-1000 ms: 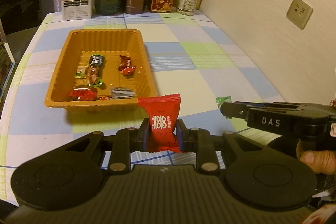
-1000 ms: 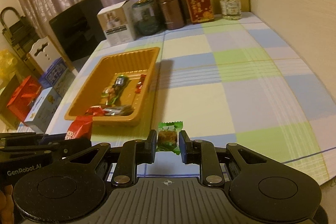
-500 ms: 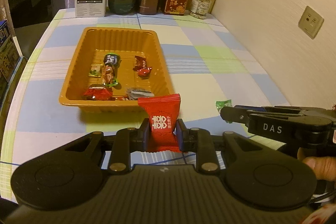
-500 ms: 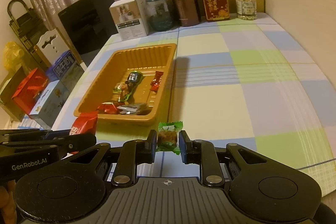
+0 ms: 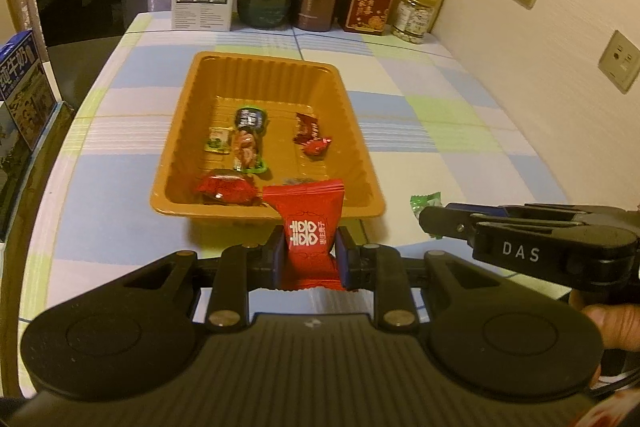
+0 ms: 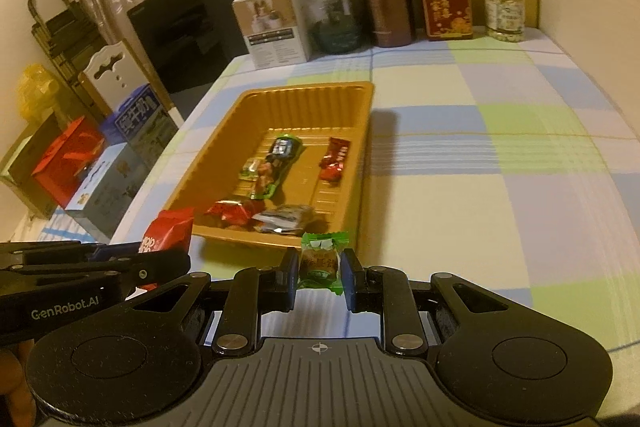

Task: Organize snacks
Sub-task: 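Carry both candies over the orange tray and lower them inside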

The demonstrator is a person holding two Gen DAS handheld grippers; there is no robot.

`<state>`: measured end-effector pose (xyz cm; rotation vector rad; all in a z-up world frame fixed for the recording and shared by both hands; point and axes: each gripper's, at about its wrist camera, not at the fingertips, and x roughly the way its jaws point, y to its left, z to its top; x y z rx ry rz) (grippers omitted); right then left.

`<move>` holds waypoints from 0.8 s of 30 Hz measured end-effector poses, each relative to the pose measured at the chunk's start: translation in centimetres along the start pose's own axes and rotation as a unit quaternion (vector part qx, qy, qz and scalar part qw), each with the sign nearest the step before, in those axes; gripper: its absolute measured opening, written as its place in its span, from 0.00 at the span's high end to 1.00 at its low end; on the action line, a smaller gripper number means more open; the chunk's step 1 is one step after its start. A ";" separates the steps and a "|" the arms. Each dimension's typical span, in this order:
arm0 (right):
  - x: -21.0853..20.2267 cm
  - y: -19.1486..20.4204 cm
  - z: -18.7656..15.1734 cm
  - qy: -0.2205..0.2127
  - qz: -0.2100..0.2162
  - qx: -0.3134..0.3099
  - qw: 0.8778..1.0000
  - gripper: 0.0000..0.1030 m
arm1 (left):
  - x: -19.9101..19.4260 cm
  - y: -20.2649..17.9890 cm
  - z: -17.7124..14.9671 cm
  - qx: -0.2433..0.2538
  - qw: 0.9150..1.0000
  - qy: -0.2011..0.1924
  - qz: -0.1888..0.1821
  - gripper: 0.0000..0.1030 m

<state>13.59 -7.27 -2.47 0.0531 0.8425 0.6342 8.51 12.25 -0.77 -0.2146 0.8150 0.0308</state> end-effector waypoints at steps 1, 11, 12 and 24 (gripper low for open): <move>0.3 0.3 0.2 0.001 0.001 -0.002 1.000 0.78 | 0.1 0.4 0.2 -0.002 1.000 -0.001 0.002 0.78; 3.0 1.9 2.4 0.001 0.009 -0.017 1.000 0.78 | 1.1 2.8 2.6 -0.004 1.000 -0.009 0.010 0.78; 3.2 2.1 2.7 0.001 0.010 -0.020 1.000 0.78 | 1.2 3.0 3.0 -0.003 1.000 -0.010 0.011 0.78; 6.9 3.1 6.1 0.005 0.007 -0.041 0.999 0.78 | 3.5 5.1 6.7 0.013 1.000 -0.010 0.017 0.78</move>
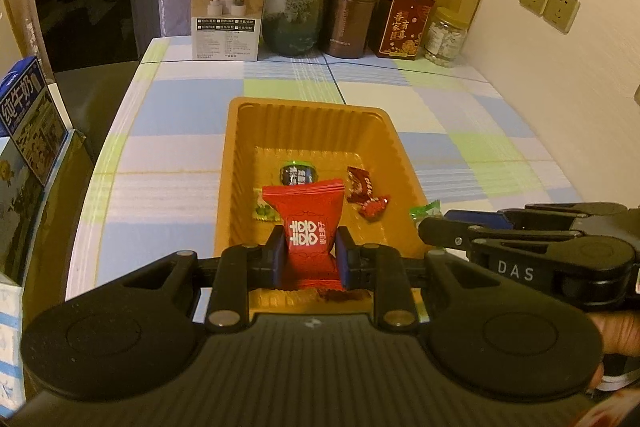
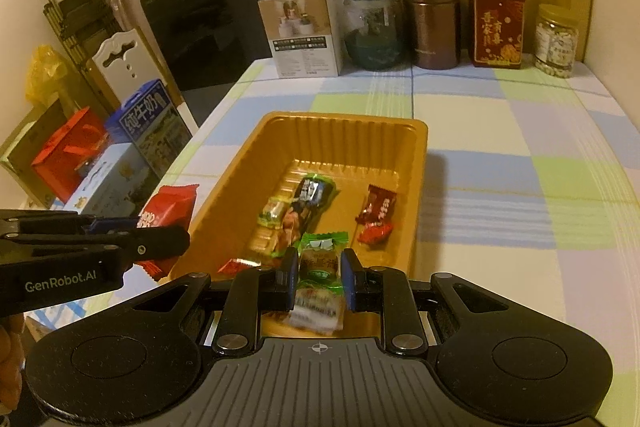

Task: Organize snacks
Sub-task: 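Carry both candies over the orange tray and lower them inside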

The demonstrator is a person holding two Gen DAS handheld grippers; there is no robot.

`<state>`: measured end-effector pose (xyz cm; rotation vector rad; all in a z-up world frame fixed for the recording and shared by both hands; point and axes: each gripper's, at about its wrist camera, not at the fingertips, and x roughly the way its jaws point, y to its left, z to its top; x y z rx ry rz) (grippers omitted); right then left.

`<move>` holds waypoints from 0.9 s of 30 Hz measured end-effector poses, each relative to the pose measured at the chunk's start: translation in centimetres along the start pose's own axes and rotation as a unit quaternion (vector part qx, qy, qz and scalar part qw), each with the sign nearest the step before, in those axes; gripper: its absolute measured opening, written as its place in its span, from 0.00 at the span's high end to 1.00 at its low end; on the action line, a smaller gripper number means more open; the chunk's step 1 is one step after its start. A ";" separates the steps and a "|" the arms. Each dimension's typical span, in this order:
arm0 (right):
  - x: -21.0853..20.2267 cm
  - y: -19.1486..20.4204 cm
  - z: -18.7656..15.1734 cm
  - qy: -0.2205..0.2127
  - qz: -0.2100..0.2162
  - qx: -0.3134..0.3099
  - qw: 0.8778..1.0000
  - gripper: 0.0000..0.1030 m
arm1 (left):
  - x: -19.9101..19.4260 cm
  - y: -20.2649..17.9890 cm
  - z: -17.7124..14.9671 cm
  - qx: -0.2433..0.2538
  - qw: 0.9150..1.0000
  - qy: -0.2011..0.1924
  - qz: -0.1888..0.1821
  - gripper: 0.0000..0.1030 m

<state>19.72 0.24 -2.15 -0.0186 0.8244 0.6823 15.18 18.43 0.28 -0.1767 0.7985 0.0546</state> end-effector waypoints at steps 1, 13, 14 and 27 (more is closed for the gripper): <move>0.3 0.0 0.3 0.001 -0.001 -0.001 1.000 0.78 | 0.3 0.1 0.3 0.001 1.000 0.001 0.000 0.78; 3.4 -1.1 3.5 0.009 -0.002 -0.012 1.000 0.78 | 3.9 0.6 3.3 0.017 1.000 0.012 -0.008 0.78; 3.7 -1.2 3.7 0.010 -0.002 -0.013 1.000 0.78 | 4.2 0.7 3.5 0.018 1.000 0.013 -0.007 0.78; 7.2 -3.8 7.2 0.026 0.004 0.000 1.000 0.78 | 7.8 1.8 7.3 0.038 0.999 0.023 -0.005 0.78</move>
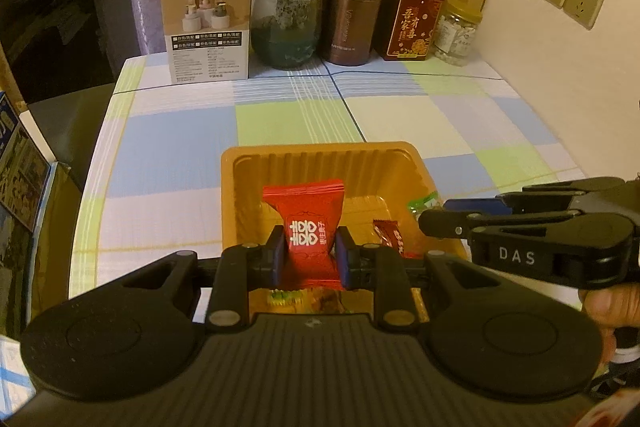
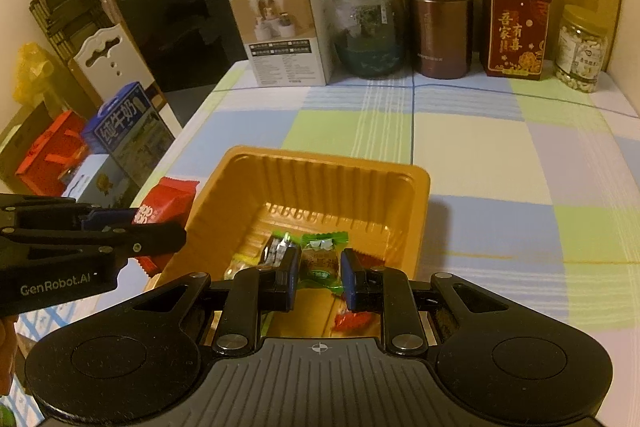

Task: Organize snacks
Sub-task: 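Carry both candies over the orange tray and lower them inside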

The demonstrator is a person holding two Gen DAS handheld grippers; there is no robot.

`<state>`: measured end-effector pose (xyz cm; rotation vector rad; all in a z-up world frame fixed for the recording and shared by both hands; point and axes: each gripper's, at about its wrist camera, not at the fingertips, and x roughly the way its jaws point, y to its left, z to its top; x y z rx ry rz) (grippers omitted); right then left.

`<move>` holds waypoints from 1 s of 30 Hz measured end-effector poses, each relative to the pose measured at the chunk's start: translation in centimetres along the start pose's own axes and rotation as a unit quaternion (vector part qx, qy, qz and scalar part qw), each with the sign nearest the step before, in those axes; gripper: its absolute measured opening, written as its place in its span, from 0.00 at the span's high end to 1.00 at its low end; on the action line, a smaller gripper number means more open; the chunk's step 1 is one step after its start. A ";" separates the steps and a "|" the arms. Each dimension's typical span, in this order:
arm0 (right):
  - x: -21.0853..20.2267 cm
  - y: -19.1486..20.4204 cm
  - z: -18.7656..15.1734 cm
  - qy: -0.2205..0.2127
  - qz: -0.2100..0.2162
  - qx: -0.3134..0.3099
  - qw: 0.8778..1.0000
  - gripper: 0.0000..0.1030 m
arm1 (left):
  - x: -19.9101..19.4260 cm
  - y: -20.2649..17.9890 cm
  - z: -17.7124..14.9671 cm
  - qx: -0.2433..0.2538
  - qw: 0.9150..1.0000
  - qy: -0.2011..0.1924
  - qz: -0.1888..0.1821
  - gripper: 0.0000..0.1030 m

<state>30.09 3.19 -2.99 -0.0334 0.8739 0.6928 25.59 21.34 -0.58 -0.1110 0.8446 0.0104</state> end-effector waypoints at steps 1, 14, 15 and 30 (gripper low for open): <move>0.3 -0.1 0.3 0.001 0.000 0.001 1.000 0.78 | 0.3 0.1 0.2 0.001 1.000 0.003 0.000 0.78; 4.2 -0.9 2.5 0.026 -0.003 -0.003 1.000 0.78 | 4.7 0.9 1.8 0.014 0.999 0.032 0.007 0.78; 4.5 -1.0 2.5 0.028 -0.003 -0.002 1.000 0.78 | 5.0 0.9 1.8 0.015 0.999 0.033 0.007 0.78; 5.7 -1.9 2.5 0.038 -0.003 0.013 0.999 0.78 | 7.3 1.0 2.3 0.012 0.999 0.043 0.018 0.69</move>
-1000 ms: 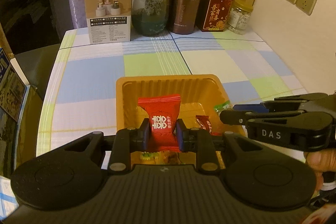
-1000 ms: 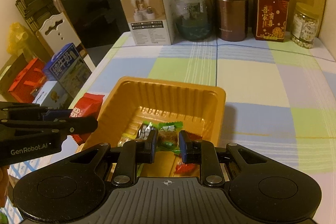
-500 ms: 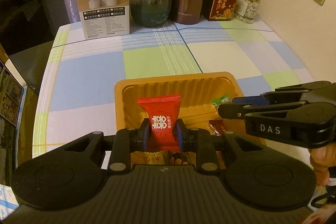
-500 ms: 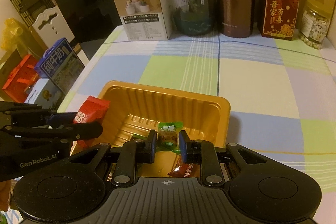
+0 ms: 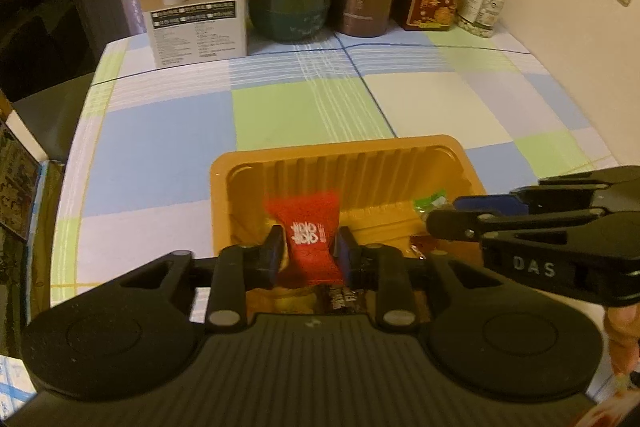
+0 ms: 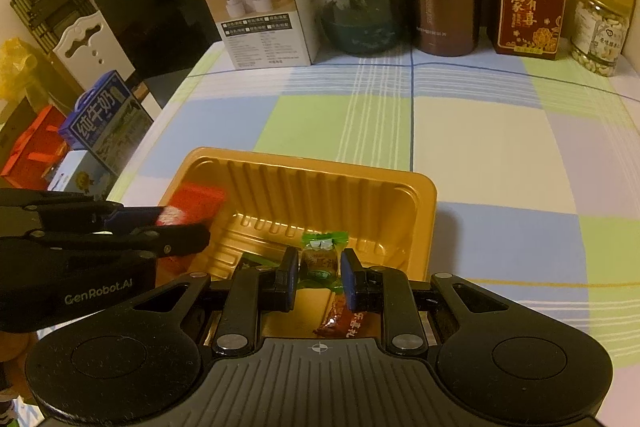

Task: Organize snacks
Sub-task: 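Carry both candies over the orange tray and lower them inside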

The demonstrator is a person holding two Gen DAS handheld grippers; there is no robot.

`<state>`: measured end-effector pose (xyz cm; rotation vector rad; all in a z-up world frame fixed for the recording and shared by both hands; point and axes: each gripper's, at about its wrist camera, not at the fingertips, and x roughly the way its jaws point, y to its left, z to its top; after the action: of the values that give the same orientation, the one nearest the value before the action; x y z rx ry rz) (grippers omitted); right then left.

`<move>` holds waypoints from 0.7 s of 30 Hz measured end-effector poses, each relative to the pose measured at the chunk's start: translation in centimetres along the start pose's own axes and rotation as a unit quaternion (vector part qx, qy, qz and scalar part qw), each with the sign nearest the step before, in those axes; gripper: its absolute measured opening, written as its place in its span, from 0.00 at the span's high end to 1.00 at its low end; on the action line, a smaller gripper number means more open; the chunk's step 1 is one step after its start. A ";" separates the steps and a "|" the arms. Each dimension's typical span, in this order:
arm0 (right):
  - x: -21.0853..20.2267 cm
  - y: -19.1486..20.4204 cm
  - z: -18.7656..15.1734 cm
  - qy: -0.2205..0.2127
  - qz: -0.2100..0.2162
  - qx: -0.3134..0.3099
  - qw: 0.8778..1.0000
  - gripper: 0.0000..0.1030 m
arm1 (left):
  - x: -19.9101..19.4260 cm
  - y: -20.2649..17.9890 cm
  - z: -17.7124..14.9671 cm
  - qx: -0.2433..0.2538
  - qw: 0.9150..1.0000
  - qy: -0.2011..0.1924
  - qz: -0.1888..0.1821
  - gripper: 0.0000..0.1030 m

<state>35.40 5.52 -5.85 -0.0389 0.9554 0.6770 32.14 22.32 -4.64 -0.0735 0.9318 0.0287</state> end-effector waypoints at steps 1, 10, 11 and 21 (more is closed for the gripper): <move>0.0 0.0 0.0 0.000 0.000 0.000 1.000 0.78 | 0.0 0.1 0.0 -0.001 1.000 -0.002 0.002 0.69; -0.1 -0.1 -0.2 -0.001 0.000 0.003 1.000 0.78 | -0.9 0.4 -0.1 0.001 1.000 -0.011 0.004 0.69; -0.1 0.0 -0.2 0.000 0.001 0.004 1.000 0.78 | -0.9 0.4 -0.2 0.000 1.000 -0.012 0.004 0.69; -0.3 0.3 0.4 -0.006 0.005 0.007 1.000 0.78 | -1.7 0.5 -0.3 0.002 1.000 -0.019 0.006 0.69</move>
<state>35.40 5.71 -5.33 -0.0173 0.9498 0.6787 30.90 22.82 -3.51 -0.0644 0.8948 0.0394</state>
